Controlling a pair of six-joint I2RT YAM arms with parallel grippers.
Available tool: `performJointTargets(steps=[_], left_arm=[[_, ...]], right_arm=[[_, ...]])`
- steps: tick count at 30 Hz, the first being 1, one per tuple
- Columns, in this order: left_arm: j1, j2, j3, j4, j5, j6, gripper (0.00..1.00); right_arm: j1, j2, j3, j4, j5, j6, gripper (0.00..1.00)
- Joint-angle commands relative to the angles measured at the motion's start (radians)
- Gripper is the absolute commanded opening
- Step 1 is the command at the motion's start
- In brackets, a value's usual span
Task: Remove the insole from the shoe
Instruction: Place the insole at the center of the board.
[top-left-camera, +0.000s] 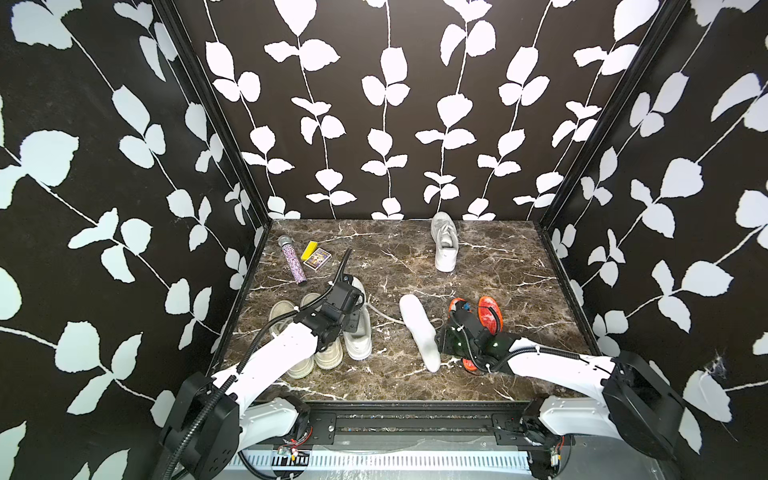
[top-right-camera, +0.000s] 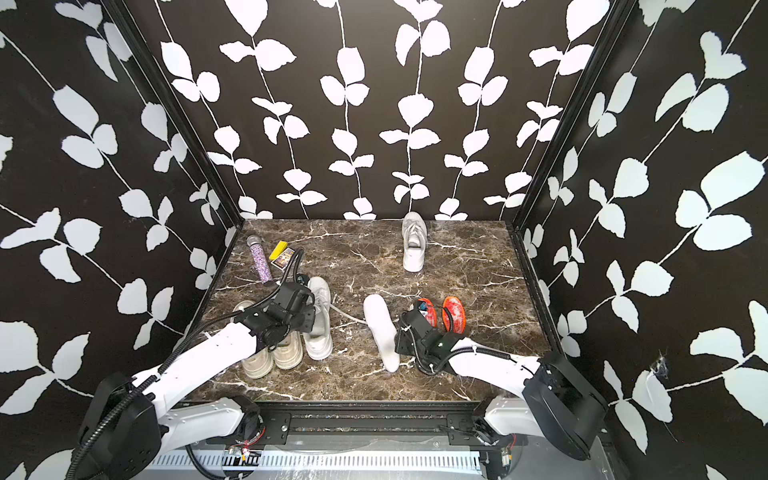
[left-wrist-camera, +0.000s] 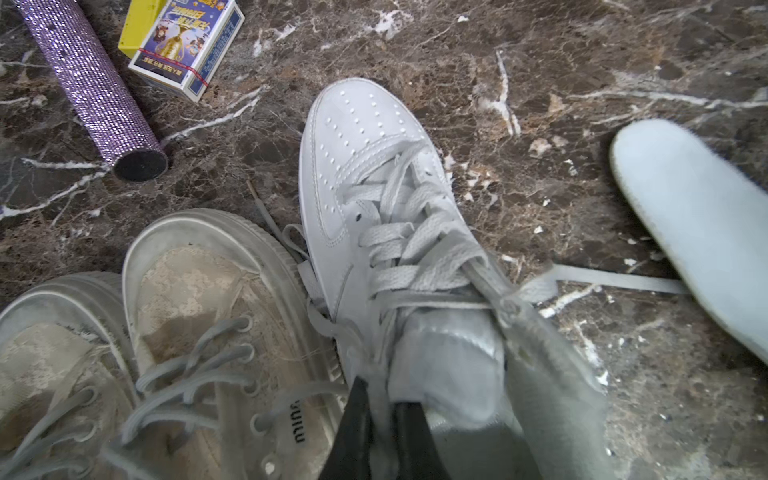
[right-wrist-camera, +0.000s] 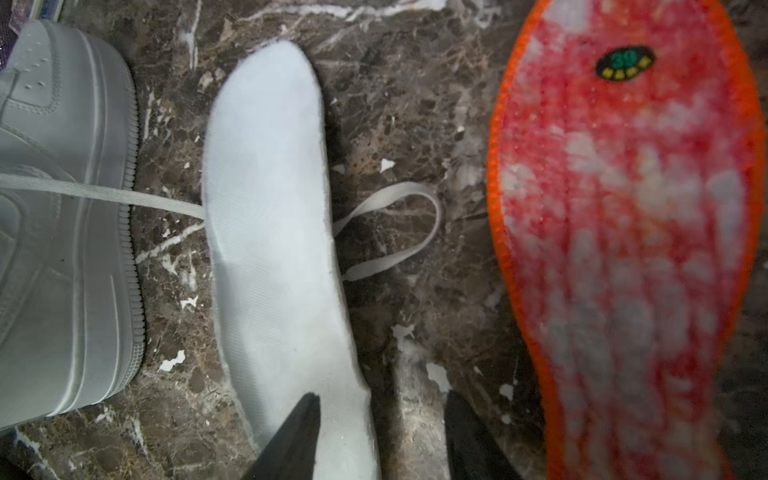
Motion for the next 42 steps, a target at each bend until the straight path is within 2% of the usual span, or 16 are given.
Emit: performJointTargets(steps=[1,5,10,14,17,25,30,42], left_arm=[[0.008,-0.021,-0.011,-0.042,-0.067,0.0,0.0],[0.008,-0.037,-0.011,-0.053,-0.11,-0.007,0.0],[0.021,-0.05,-0.006,-0.084,-0.191,-0.032,0.0],[0.048,-0.053,-0.007,-0.085,-0.184,-0.037,0.0],[0.057,-0.052,-0.005,-0.079,-0.179,-0.035,0.0],[0.064,-0.017,0.0,-0.05,-0.155,-0.02,0.0],[0.064,0.0,0.004,-0.045,-0.151,-0.019,0.0],[0.079,0.006,-0.003,-0.052,-0.171,-0.024,0.0]], right_arm=[[0.004,-0.018,0.056,-0.018,0.013,-0.063,0.54],[0.005,0.05,0.146,-0.041,0.006,-0.138,0.57],[0.005,0.193,0.249,-0.073,-0.001,-0.166,0.52],[0.005,0.265,0.307,-0.154,0.058,-0.171,0.52],[0.005,0.29,0.316,-0.164,0.049,-0.178,0.5],[0.005,0.314,0.286,-0.072,-0.07,-0.182,0.27],[0.005,0.303,0.286,-0.098,-0.025,-0.181,0.01],[-0.011,0.062,0.23,-0.253,0.22,-0.211,0.0]])
